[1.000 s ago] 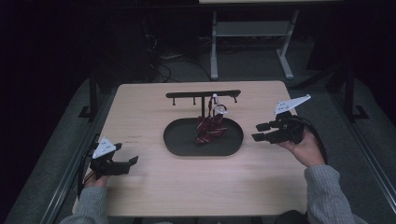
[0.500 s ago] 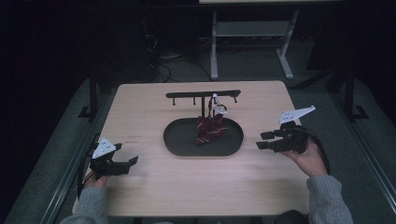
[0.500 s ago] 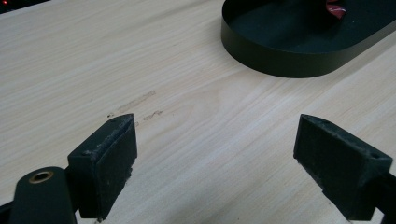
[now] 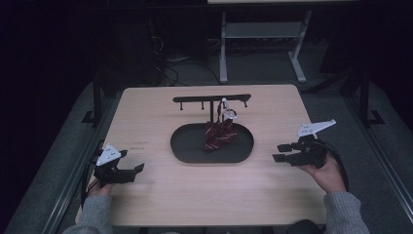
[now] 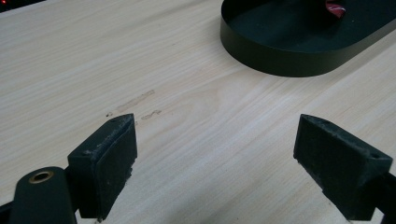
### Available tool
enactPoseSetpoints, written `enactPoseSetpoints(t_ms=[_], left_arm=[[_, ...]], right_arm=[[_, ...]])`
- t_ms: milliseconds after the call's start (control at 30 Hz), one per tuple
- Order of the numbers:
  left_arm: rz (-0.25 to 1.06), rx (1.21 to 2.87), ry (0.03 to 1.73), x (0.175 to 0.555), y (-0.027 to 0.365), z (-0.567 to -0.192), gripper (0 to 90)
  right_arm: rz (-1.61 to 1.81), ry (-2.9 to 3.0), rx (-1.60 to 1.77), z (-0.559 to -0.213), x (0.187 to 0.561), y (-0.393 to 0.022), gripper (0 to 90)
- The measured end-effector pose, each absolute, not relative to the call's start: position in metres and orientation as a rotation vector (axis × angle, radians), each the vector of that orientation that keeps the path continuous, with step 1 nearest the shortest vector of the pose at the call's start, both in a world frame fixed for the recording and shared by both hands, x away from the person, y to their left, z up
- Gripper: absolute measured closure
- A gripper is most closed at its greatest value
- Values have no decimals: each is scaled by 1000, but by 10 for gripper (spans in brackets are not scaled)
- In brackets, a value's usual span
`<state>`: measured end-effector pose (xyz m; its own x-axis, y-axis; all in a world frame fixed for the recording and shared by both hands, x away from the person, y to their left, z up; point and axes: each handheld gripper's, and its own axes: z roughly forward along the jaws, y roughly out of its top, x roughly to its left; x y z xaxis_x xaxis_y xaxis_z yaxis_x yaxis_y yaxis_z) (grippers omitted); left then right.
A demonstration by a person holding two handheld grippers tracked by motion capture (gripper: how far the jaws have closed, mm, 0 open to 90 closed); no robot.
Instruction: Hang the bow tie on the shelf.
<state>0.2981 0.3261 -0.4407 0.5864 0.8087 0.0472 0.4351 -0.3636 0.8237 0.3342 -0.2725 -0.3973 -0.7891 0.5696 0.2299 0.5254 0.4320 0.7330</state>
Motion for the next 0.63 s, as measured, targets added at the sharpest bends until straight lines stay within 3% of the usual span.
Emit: enactPoseSetpoints(t_ms=[467, 633], left_arm=[[582, 1998, 987, 298, 325, -441, 130], [581, 1992, 987, 298, 324, -441, 130]], right_arm=[[1318, 2587, 1039, -416, 314, -282, 468], [1349, 2555, 1064, -423, 299, -285, 422]])
